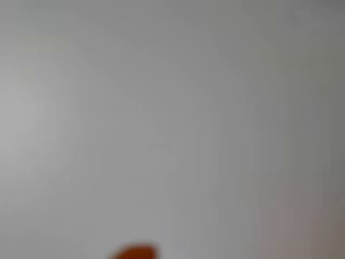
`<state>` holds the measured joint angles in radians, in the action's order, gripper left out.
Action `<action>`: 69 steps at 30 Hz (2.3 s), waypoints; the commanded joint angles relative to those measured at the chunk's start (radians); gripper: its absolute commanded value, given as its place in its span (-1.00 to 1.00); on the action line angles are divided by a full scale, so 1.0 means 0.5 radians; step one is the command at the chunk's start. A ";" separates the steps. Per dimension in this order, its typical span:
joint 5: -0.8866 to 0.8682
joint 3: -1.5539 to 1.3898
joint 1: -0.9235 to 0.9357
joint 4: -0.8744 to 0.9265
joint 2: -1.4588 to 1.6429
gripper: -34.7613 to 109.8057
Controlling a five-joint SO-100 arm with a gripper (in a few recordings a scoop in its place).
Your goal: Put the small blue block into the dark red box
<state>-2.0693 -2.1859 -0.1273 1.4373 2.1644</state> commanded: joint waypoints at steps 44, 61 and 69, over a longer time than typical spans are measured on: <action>-0.638 2.049 -0.135 0.058 -1.973 -0.17; -0.611 2.626 -0.095 0.282 -2.421 -0.18; -0.595 2.807 -0.089 0.313 -2.574 -0.18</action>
<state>-2.3608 -0.8636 -0.1580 1.5662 0.8744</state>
